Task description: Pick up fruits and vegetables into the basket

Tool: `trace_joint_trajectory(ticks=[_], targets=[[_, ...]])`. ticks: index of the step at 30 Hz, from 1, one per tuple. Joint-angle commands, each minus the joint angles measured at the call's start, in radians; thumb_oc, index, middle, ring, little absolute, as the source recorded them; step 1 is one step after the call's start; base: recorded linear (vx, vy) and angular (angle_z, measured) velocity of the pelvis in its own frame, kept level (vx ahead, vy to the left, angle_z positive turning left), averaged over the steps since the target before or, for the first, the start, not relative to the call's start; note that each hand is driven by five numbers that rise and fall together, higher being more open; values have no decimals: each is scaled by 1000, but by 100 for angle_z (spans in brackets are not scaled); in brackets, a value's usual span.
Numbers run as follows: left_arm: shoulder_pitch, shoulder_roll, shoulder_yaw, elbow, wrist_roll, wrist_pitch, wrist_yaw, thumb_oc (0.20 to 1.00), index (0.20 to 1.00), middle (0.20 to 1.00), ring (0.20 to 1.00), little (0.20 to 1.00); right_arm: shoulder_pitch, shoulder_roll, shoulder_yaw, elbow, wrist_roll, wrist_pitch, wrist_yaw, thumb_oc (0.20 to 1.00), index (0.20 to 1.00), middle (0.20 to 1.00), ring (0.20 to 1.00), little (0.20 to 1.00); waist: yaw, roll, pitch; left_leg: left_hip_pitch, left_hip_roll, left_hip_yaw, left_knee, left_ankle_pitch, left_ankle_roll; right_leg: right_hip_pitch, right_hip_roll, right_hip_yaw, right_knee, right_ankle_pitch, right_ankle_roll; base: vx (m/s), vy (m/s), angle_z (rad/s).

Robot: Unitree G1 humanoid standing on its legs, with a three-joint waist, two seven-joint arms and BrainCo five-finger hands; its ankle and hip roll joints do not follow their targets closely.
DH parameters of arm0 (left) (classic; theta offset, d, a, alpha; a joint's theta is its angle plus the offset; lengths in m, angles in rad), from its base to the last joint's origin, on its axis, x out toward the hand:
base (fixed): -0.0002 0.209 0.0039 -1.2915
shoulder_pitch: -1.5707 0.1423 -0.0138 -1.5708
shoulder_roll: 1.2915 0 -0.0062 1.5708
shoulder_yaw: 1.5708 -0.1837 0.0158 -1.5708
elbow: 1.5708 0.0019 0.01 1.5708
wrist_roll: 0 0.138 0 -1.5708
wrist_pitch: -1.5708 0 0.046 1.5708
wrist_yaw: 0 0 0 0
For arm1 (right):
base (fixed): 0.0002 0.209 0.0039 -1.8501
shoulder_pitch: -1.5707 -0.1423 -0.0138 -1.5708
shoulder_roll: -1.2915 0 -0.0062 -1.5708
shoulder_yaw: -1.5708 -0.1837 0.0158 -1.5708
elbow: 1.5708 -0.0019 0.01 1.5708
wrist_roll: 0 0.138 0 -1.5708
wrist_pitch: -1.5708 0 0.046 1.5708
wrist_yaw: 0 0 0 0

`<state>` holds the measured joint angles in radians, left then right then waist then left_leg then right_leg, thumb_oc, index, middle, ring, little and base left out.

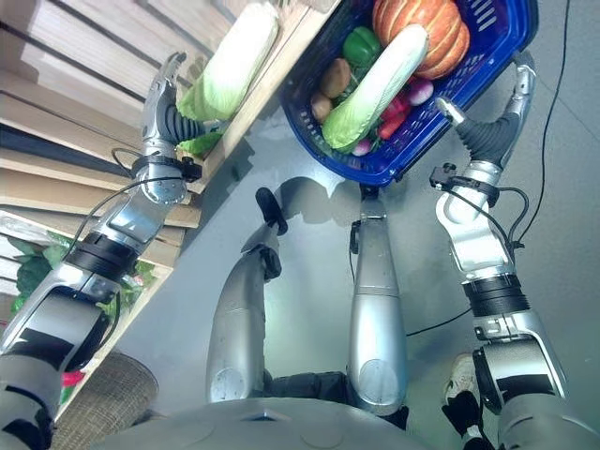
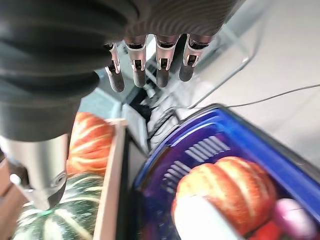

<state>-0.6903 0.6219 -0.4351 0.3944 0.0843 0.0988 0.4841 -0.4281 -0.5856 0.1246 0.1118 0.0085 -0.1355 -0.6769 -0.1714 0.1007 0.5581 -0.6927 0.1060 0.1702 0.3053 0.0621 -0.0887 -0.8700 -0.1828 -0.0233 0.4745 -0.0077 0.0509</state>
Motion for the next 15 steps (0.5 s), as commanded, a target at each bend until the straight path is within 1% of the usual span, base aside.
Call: trace_joint_trajectory(ticks=[1,5,8,15], targets=[[38,-16,53,51,-49,26,-13,1000,1000,1000,1000,1000,34,-58,-35,-98,-30,-57,77,1000,1000,1000,1000,1000,-18,-15,-38,-2,28,11,65,-25,-32,60,-2,4,-37,26,65,22,85,-17],[31,-30,49,129,-94,41,-30,1000,1000,1000,1000,1000,40,-84,-31,-138,-23,-56,124,1000,1000,1000,1000,1000,-38,-14,-38,13,30,29,56,-21,-37,64,-1,14,-39,22,61,23,84,-8],[28,-37,55,164,-98,48,-34,1000,1000,1000,1000,1000,48,-94,-32,-154,-19,-55,135,1000,1000,1000,1000,1000,-45,-14,-38,19,31,37,53,-20,-37,66,0,18,-40,19,60,20,50,-3],[14,-57,79,275,-100,51,-7,1000,1000,1000,1000,1000,60,-113,-34,-199,-22,-65,183,1000,1000,1000,1000,1000,-63,-17,-38,15,34,54,53,-19,-40,57,5,27,-38,14,53,18,35,-6]])
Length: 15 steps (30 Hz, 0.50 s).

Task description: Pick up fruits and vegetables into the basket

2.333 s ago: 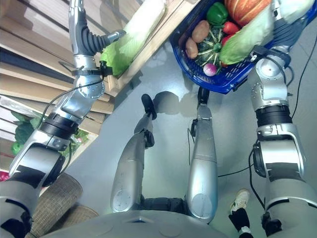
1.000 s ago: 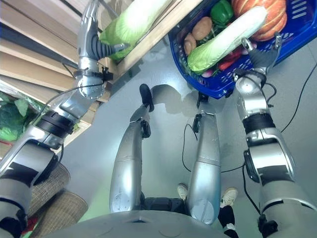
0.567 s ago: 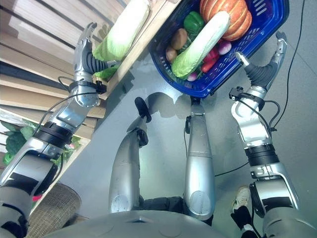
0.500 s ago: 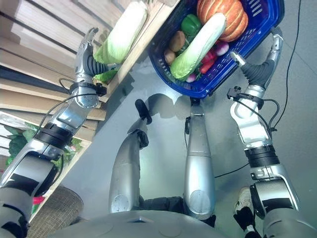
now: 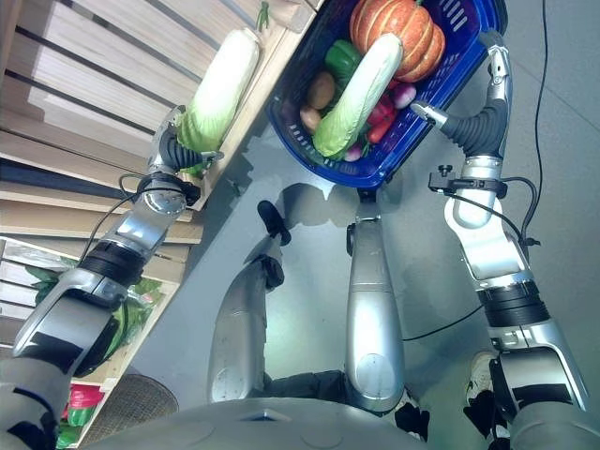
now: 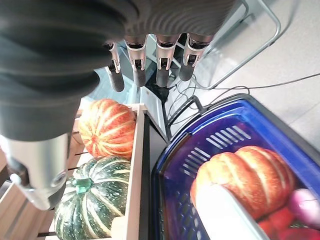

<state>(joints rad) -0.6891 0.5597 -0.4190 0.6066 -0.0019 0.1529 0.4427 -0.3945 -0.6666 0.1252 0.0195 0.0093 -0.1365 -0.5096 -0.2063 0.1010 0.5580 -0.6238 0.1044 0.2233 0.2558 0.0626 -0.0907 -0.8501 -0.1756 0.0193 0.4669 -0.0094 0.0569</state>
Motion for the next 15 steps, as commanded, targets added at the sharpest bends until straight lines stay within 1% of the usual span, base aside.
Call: trace_joint_trajectory(ticks=[1,3,7,15], targets=[[12,2,67,78,-12,-3,43,1000,1000,1000,1000,1000,28,-33,-33,-113,-25,-65,18,1000,1000,1000,1000,1000,-30,-19,-38,-57,36,2,104,-19,-38,34,-2,-14,-29,15,46,15,16,-4],[9,-11,79,122,-17,-1,62,1000,1000,1000,1000,1000,30,-37,-25,-122,-32,-67,21,1000,1000,1000,1000,1000,-34,-24,-38,-65,39,6,109,-21,-38,28,2,-12,-26,12,43,17,0,-4],[3,-21,88,178,-7,-14,68,1000,1000,1000,1000,1000,25,-36,-13,-125,-35,-65,20,1000,1000,1000,1000,1000,-35,-31,-38,-75,43,8,114,-22,-38,22,7,-11,-23,9,41,5,-2,-1],[-28,-13,73,260,-6,-1,46,1000,1000,1000,1000,1000,16,-45,12,-125,-3,-64,28,1000,1000,1000,1000,1000,-43,-43,-38,-89,51,11,124,-24,-38,9,16,-6,-11,2,36,11,-3,-3]])
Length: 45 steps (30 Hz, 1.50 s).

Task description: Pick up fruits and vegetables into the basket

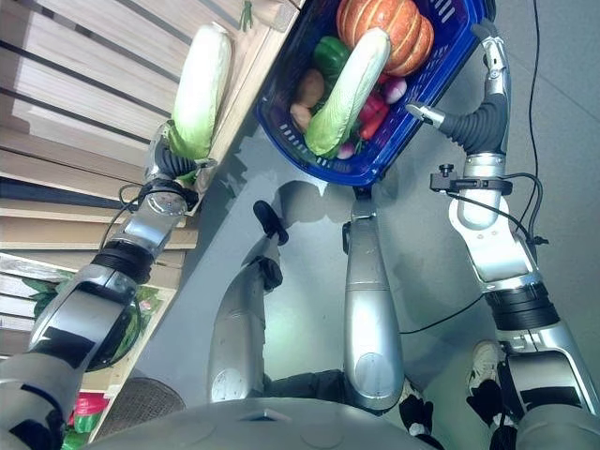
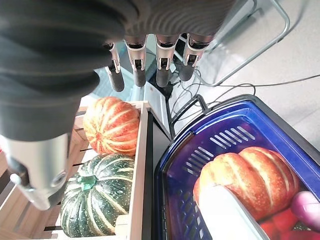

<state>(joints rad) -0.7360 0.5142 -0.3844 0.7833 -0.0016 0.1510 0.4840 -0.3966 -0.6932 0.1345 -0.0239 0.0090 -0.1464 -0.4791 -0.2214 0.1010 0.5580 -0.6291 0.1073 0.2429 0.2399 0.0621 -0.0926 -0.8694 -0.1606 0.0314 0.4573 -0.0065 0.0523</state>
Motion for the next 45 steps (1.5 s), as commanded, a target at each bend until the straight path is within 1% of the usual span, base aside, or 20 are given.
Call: trace_joint_trajectory(ticks=[1,4,5,6,8,9,11,12,13,14,15,20,21,26,34,40,45], targets=[[13,34,35,92,-5,5,1,1000,1000,1000,1000,1000,17,-18,7,-81,0,-53,-1,1000,1000,1000,1000,1000,-29,-45,-38,-86,49,-8,142,-24,-37,27,3,-17,0,-2,40,0,0,0],[1,39,32,107,-3,9,-6,1000,1000,1000,1000,1000,19,-15,13,-81,0,-53,-3,1000,1000,1000,1000,1000,-32,-48,-38,-88,50,-7,144,-25,-37,26,4,-16,0,-2,40,0,0,0],[-6,42,29,116,-2,16,-15,765,765,765,765,765,23,-16,12,-84,5,-53,2,1000,1000,1000,1000,1000,-35,-49,-38,-88,51,-6,148,-27,-36,27,3,-15,1,-3,39,0,0,0],[-8,43,27,123,-3,15,-20,655,655,655,655,655,23,-17,11,-86,7,-50,4,1000,1000,1000,1000,1000,-35,-50,-38,-87,52,-5,149,-28,-36,27,3,-15,2,-3,39,0,0,0],[-9,42,26,127,-4,15,-24,533,533,533,533,533,24,-14,11,-87,6,-51,5,1000,1000,1000,1000,1000,-36,-50,-38,-87,52,-4,150,-29,-35,26,4,-14,3,-4,39,0,0,0],[-11,43,23,134,-14,15,-24,200,200,200,200,200,25,-13,12,-88,7,-52,8,1000,1000,1000,1000,1000,-39,-50,-38,-86,53,-2,150,-30,-36,26,4,-12,4,-4,39,0,0,0],[-14,44,24,137,-22,16,-23,200,200,200,200,200,26,-13,11,-87,8,-53,7,1000,1000,1000,1000,1000,-39,-51,-38,-86,53,-1,150,-31,-35,26,5,-12,3,-5,39,0,0,0],[-13,43,26,137,-31,13,-19,285,285,285,285,285,26,-12,11,-88,7,-52,7,1000,1000,1000,1000,1000,-40,-51,-38,-86,54,-1,151,-32,-35,26,5,-11,3,-5,39,0,0,0],[-12,42,29,137,-32,11,-17,435,435,435,435,435,27,-11,11,-86,5,-53,7,1000,1000,1000,1000,1000,-39,-51,-38,-87,54,-1,151,-32,-35,26,4,-11,3,-5,39,0,0,0],[-11,42,33,133,-33,11,-11,705,705,705,705,705,27,-8,10,-85,1,-53,6,1000,1000,1000,1000,1000,-38,-51,-38,-87,54,-1,152,-33,-35,27,4,-12,2,-6,39,0,0,0],[-8,44,39,131,-37,12,-8,1000,1000,1000,1000,1000,32,-7,9,-88,0,-55,6,1000,1000,1000,1000,1000,-37,-52,-38,-87,54,-1,152,-35,-33,27,4,-13,2,-6,40,0,0,0],[-20,47,43,145,-42,10,1,1000,1000,1000,1000,1000,29,-1,15,-90,4,-55,3,1000,1000,1000,1000,1000,-38,-59,-38,-94,56,-1,158,-37,-32,25,7,-12,4,-7,38,0,0,0],[-25,46,45,150,-40,11,14,1000,1000,1000,1000,1000,29,2,18,-89,3,-56,0,1000,1000,1000,1000,1000,-39,-61,-38,-94,56,-2,157,-38,-31,25,9,-13,4,-7,38,0,0,0],[-49,47,48,165,-56,21,19,1000,1000,1000,1000,1000,20,11,28,-82,6,-54,-7,1000,1000,1000,1000,1000,-38,-68,-38,-104,58,-5,161,-40,-30,19,12,-12,6,-6,39,1,-5,-1],[-69,50,38,182,-40,42,32,1000,1000,1000,1000,1000,11,13,36,-72,3,-46,-31,1000,1000,1000,1000,1000,-39,-76,-38,-120,61,-8,167,-45,-29,7,17,-12,6,-5,39,-1,-8,0],[-78,49,35,205,-20,50,82,1000,1000,1000,1000,1000,2,19,54,-58,-8,-51,-51,1000,1000,1000,1000,1000,-38,-84,-38,-132,66,-9,175,-48,-29,-3,21,-11,8,-3,38,1,-10,-3],[-92,52,30,211,18,75,105,1000,1000,1000,1000,1000,2,24,56,-58,-1,-50,-59,1000,1000,1000,1000,1000,-38,-92,-38,-139,68,-12,175,-50,-29,-5,24,-12,5,-1,39,-2,-26,-1]])
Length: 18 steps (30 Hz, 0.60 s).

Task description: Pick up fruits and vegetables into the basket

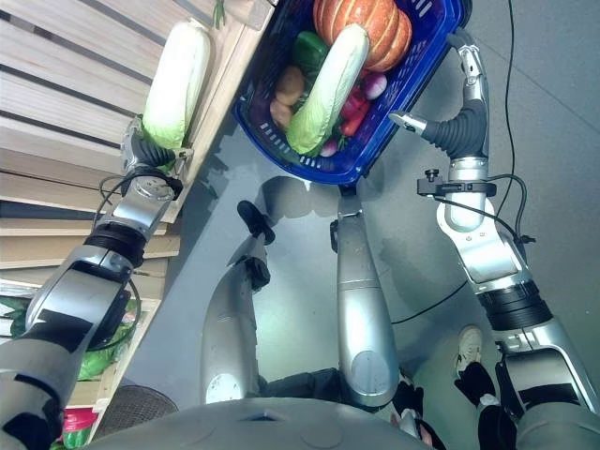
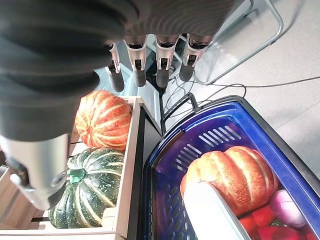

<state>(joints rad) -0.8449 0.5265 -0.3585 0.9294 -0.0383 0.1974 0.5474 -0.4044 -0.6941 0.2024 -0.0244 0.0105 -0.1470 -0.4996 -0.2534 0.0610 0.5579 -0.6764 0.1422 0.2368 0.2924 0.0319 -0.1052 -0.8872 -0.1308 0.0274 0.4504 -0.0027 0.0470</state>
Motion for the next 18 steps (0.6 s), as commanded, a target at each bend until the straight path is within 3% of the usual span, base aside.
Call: trace_joint_trajectory(ticks=[1,7,18], targets=[[15,42,2,63,68,35,45,1000,1000,1000,1000,1000,9,26,-11,-58,-1,-47,-40,1000,1000,1000,1000,1000,-6,-52,-38,-92,33,-6,121,-19,-16,12,-5,-8,11,-4,44,0,0,0],[-7,41,-17,70,102,95,80,1000,1000,1000,1000,1000,-2,27,-3,-48,7,-49,-49,1000,1000,1000,1000,1000,-7,-54,-38,-107,33,-10,125,-21,-17,-1,-3,-7,10,-1,44,0,0,0],[-44,32,-34,108,116,131,76,1000,1000,1000,1000,1000,-20,51,12,-34,13,-49,-71,1000,1000,1000,1000,1000,-7,-67,-38,-126,38,-15,133,-25,-16,-15,3,-8,7,4,45,-2,-10,-1]])
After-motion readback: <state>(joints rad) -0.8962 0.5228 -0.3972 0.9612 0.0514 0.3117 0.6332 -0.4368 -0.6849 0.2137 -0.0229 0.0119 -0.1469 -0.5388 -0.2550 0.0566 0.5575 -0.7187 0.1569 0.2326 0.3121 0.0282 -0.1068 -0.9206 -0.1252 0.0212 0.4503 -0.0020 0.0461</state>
